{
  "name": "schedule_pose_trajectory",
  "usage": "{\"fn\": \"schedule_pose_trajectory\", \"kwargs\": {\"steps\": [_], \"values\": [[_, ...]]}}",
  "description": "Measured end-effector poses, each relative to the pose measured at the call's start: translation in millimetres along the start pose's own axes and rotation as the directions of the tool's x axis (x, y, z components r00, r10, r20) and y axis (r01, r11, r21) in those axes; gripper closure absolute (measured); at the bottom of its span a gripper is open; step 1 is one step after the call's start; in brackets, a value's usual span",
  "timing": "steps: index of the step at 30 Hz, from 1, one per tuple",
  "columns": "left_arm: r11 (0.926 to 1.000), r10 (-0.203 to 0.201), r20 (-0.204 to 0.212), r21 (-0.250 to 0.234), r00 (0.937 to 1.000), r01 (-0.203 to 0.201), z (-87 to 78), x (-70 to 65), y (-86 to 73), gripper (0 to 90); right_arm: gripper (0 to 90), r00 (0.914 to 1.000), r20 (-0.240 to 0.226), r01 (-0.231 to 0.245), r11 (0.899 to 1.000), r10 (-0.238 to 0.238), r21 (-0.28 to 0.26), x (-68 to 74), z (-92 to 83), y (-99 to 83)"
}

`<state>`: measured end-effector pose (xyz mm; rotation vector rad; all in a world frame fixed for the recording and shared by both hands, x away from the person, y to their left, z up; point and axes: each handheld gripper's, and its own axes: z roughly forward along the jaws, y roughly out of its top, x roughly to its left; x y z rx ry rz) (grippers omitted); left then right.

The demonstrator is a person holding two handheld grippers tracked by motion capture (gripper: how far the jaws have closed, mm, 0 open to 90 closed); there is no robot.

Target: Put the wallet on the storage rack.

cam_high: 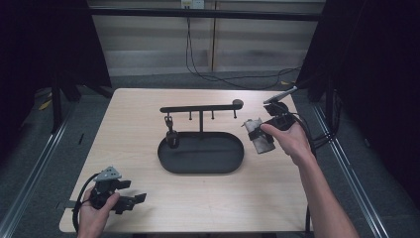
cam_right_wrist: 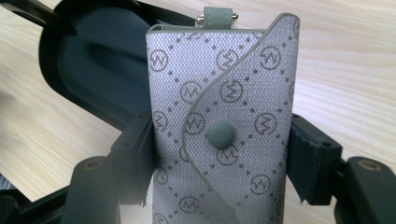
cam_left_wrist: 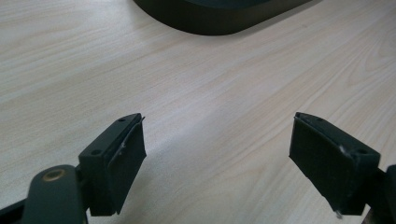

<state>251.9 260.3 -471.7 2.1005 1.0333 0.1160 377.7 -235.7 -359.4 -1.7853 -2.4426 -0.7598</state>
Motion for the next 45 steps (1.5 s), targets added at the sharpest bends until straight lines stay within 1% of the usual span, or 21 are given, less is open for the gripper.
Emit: {"fn": "schedule_pose_trajectory", "kwargs": {"steps": [3,5,7,9,11,15,16,19,21,26,27,28,29,34,39,43,45], "values": [[1.0000,0.002,0.000,-0.007,1.0000,-0.002,-0.3,-0.3,0.0,18.1,33.1,0.9999,-0.015,-0.008,1.000,0.008,-0.002,4.1,3.3,0.9],[0.9999,0.000,-0.003,-0.011,1.0000,0.000,-0.5,-0.3,-0.1,18.1,33.1,0.9998,-0.022,-0.004,1.000,0.003,-0.007,5.8,6.4,1.2],[0.9999,0.001,0.001,-0.013,1.0000,-0.001,-0.8,-0.1,0.0,18.1,33.1,0.9993,-0.035,-0.012,1.000,0.012,-0.008,7.7,10.1,1.5],[0.9999,0.005,0.006,-0.016,1.0000,-0.005,-1.5,0.0,0.1,18.1,33.1,0.9990,-0.042,-0.017,1.000,0.016,-0.012,8.4,14.2,1.5],[0.9997,0.005,0.008,-0.023,1.0000,-0.004,-1.8,-0.2,0.1,17.9,33.2,0.9977,-0.065,-0.024,0.999,0.022,-0.023,8.5,19.0,0.4],[0.9995,0.009,0.015,-0.030,0.9998,-0.008,-2.3,-0.4,0.4,17.3,33.2,0.9958,-0.090,-0.023,0.999,0.019,-0.038,7.5,29.1,-2.8],[0.9995,0.010,0.015,-0.030,0.9998,-0.010,-2.3,-0.4,0.4,17.3,33.2,0.9953,-0.093,-0.032,0.999,0.028,-0.034,7.7,30.6,-3.6],[0.9995,0.011,0.016,-0.031,0.9998,-0.010,-1.9,-0.6,0.5,17.3,33.2,0.9939,-0.107,-0.032,0.999,0.027,-0.042,8.0,37.6,-5.2],[0.9994,0.011,0.016,-0.033,0.9998,-0.011,-2.1,-0.8,0.5,17.3,33.1,0.9925,-0.116,-0.043,0.998,0.038,-0.043,9.1,42.2,-5.6],[0.9992,0.011,0.014,-0.037,0.9998,-0.011,-2.8,-0.5,0.5,17.1,33.1,0.9914,-0.124,-0.046,0.998,0.040,-0.043,10.0,55.7,-6.8],[0.9992,0.011,0.015,-0.037,0.9998,-0.010,-3.1,-0.4,0.5,17.1,33.1,0.9908,-0.126,-0.055,0.998,0.049,-0.043,10.4,58.4,-7.0],[0.9993,0.011,0.016,-0.037,0.9998,-0.010,-3.1,-0.3,0.6,17.1,33.1,0.9914,-0.123,-0.051,0.998,0.045,-0.046,9.7,60.9,-7.3],[0.9993,0.011,0.017,-0.037,0.9998,-0.010,-3.2,-0.3,0.6,17.1,33.1,0.9904,-0.127,-0.062,0.997,0.056,-0.046,10.6,62.9,-7.4],[0.9993,0.011,0.019,-0.036,0.9998,-0.010,-3.3,-0.3,0.6,17.1,33.1,0.9882,-0.144,-0.061,0.996,0.051,-0.064,11.2,75.0,-8.1],[0.9993,0.003,0.015,-0.038,0.9999,-0.003,-3.2,-0.4,0.2,17.1,33.1,0.9856,-0.153,-0.084,0.994,0.072,-0.072,12.6,86.4,-7.7],[0.9993,0.007,0.020,-0.036,0.9998,-0.007,-3.9,0.8,0.4,17.1,33.1,0.9846,-0.154,-0.096,0.992,0.083,-0.077,11.4,91.1,-5.5],[0.9993,0.008,0.022,-0.038,0.9997,-0.007,-4.1,0.8,0.4,17.1,33.1,0.9824,-0.161,-0.108,0.991,0.095,-0.076,10.2,94.7,-5.1]]}}
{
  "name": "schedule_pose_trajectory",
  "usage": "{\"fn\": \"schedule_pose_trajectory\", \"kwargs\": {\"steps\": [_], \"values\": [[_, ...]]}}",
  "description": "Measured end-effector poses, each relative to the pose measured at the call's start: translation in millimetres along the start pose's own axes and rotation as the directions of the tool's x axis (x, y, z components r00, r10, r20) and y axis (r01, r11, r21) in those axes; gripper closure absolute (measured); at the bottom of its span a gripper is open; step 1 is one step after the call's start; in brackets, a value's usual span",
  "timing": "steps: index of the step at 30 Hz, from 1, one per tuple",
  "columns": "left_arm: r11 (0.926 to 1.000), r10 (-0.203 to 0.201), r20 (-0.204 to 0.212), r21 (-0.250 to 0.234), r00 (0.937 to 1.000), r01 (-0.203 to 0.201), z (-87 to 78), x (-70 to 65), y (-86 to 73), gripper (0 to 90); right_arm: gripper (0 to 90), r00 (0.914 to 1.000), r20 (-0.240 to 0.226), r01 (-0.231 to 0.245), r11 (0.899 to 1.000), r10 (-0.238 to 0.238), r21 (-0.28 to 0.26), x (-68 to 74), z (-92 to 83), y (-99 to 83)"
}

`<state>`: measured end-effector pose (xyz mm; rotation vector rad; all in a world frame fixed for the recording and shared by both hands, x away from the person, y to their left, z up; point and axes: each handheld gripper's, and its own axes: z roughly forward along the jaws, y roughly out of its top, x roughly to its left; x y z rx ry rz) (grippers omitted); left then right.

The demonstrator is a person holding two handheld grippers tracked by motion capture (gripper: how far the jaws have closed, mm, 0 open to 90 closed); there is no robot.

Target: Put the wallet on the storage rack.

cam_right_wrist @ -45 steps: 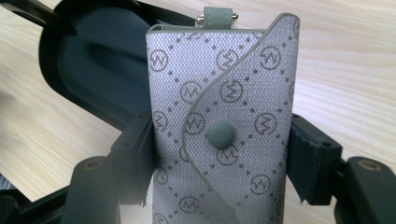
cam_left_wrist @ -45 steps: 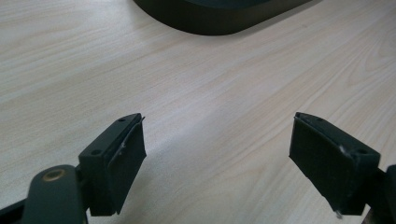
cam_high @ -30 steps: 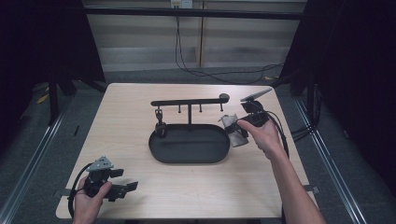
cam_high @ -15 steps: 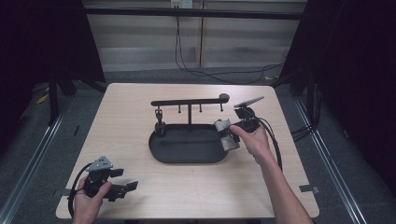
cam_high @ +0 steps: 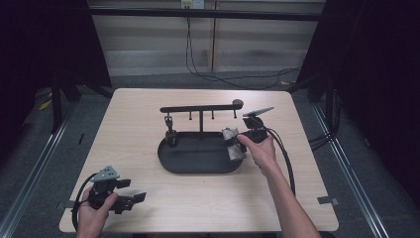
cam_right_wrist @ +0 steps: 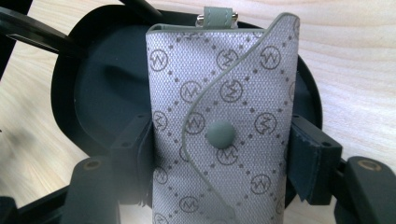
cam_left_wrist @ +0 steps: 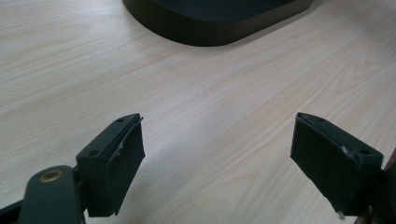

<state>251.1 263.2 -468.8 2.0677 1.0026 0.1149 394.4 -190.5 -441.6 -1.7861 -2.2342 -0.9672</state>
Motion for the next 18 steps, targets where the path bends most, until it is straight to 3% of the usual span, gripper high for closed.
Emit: {"fn": "schedule_pose_trajectory", "kwargs": {"steps": [8,11,18], "values": [[1.0000,-0.001,0.000,-0.001,1.0000,0.001,0.1,-0.4,0.0,17.1,33.0,1.0000,0.004,-0.002,1.000,0.002,0.013,3.5,14.1,0.6],[1.0000,-0.001,-0.001,0.001,1.0000,0.001,0.3,-0.5,-0.1,17.1,33.0,1.0000,-0.004,-0.008,0.999,0.008,0.032,-1.4,21.6,1.0],[1.0000,-0.001,0.000,0.004,1.0000,0.001,0.1,0.3,0.0,17.1,32.8,0.9995,0.033,0.002,0.999,-0.003,0.047,0.8,34.7,-1.5]]}}
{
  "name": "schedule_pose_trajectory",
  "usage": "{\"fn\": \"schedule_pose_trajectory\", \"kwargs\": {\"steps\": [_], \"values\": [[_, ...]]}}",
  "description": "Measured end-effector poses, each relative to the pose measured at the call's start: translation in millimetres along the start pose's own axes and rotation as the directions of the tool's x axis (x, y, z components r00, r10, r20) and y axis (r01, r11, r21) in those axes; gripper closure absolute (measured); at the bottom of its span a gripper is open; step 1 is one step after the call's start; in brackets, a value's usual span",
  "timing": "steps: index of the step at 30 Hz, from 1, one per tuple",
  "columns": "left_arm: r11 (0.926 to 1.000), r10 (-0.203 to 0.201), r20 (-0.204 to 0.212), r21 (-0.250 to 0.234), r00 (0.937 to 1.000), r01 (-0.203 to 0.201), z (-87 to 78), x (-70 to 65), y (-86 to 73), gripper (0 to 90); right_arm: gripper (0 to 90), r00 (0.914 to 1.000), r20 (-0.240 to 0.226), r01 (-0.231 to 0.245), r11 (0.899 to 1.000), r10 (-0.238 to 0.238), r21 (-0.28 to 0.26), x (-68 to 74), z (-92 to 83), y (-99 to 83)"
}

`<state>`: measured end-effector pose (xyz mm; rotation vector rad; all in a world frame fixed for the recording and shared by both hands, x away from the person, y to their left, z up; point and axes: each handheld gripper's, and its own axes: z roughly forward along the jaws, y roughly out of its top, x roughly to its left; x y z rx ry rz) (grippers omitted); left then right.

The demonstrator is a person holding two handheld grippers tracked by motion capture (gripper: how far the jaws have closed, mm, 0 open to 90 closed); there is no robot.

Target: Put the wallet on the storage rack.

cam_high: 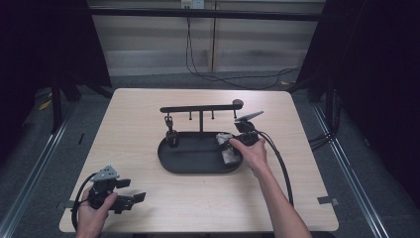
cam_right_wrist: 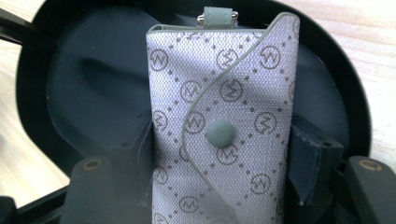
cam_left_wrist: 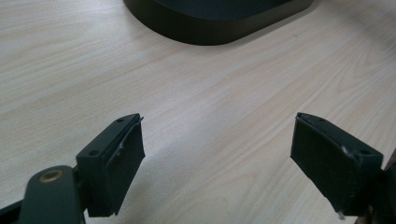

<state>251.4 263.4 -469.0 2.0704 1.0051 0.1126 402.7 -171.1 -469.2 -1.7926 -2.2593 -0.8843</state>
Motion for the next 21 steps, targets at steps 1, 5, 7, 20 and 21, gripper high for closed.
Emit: {"fn": "schedule_pose_trajectory", "kwargs": {"steps": [1,5,7,20,21], "values": [[1.0000,0.004,0.000,-0.001,1.0000,-0.004,-0.3,0.1,0.0,17.1,32.8,1.0000,0.004,-0.001,1.000,0.001,0.001,0.2,1.0,-0.1],[1.0000,0.000,-0.003,0.000,1.0000,0.000,-0.2,0.3,-0.1,17.1,31.9,0.9994,0.033,0.011,1.000,-0.011,0.003,1.2,3.9,-0.8],[1.0000,0.000,-0.003,0.003,1.0000,0.000,0.1,0.2,0.0,17.1,31.5,0.9990,0.044,0.006,1.000,-0.006,-0.001,1.1,3.9,-0.8],[1.0000,0.003,0.002,-0.001,1.0000,-0.003,-0.4,0.3,0.2,17.0,28.0,0.9934,0.101,0.055,0.998,-0.056,0.012,4.4,10.7,-1.2],[1.0000,0.003,0.003,-0.001,1.0000,-0.003,-0.5,0.3,0.2,17.1,27.2,0.9929,0.105,0.057,0.998,-0.057,0.009,4.6,10.3,-1.2]]}}
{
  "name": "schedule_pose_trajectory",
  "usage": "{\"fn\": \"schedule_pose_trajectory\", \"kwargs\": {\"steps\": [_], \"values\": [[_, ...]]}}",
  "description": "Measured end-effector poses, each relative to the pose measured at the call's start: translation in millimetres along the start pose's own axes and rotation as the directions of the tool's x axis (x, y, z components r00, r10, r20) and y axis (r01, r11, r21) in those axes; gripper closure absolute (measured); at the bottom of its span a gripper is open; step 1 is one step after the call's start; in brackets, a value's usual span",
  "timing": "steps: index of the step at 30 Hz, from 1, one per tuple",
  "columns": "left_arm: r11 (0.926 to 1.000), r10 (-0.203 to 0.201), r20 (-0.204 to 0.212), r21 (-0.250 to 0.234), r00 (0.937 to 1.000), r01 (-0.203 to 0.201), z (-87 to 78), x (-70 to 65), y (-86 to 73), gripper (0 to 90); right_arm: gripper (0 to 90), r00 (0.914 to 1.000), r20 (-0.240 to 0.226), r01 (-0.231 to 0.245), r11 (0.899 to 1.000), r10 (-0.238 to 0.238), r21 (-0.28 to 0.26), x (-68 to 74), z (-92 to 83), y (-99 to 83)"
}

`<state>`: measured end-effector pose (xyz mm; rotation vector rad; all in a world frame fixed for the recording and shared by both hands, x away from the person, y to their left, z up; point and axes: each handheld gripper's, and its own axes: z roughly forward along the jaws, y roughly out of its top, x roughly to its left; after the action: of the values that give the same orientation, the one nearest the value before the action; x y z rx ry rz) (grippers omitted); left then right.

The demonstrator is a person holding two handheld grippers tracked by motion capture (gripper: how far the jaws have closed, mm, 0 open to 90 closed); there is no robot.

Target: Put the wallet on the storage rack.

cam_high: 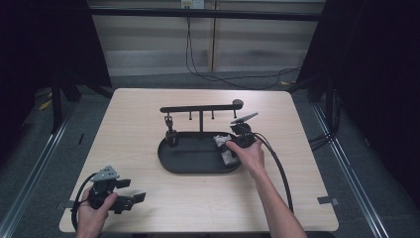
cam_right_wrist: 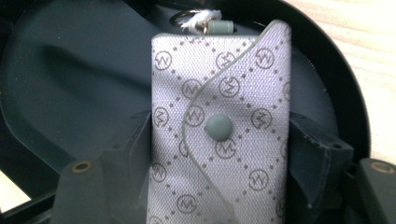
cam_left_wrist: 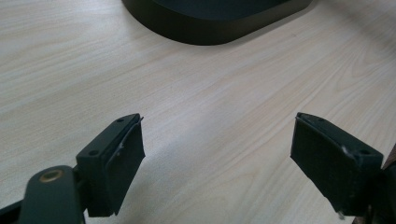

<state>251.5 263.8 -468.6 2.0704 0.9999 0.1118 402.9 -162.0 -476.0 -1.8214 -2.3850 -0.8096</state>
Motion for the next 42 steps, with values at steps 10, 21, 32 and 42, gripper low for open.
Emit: {"fn": "schedule_pose_trajectory", "kwargs": {"steps": [10,21,32,42], "values": [[0.9999,-0.003,0.002,-0.011,1.0000,0.003,0.0,-0.8,0.3,17.1,24.8,0.9999,-0.004,0.012,0.999,-0.012,-0.045,2.0,-8.0,-0.9],[0.9998,0.007,-0.009,-0.019,0.9999,-0.008,-1.2,-0.6,1.4,17.1,23.1,0.9976,-0.026,0.060,0.986,-0.064,-0.156,8.4,-30.9,-5.9],[0.9998,0.001,-0.020,-0.018,0.9998,-0.002,-0.3,-0.7,0.3,17.5,17.6,0.9983,-0.001,0.057,0.969,-0.059,-0.239,-9.5,-57.4,-29.0],[0.9998,0.002,-0.018,-0.017,0.9998,-0.002,-0.6,-0.8,-0.1,17.5,16.1,0.9990,0.007,0.044,0.955,-0.044,-0.293,-24.9,-75.4,-51.9]]}}
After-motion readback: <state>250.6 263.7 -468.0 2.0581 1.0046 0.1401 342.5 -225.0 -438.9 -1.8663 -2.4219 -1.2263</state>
